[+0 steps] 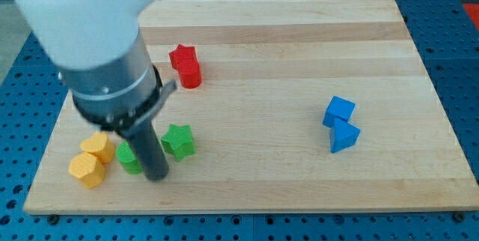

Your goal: Move the green blocks towards yellow blocks to form a group

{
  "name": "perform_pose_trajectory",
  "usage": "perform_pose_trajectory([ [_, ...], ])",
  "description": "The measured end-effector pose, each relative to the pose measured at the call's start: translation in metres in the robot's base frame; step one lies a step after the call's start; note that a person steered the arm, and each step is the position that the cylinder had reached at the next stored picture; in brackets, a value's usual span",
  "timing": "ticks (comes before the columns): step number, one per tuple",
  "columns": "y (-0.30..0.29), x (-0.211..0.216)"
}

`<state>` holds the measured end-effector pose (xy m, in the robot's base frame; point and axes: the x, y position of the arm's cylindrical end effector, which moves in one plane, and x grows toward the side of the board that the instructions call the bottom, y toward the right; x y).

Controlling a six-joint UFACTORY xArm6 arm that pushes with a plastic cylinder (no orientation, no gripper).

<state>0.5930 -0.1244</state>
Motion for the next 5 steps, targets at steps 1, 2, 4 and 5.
perform_pose_trajectory([
  [1,0.02,0.026],
  [2,0.066,0.006],
  [4,0.082,-0.053],
  [5,0.066,-0.055],
])
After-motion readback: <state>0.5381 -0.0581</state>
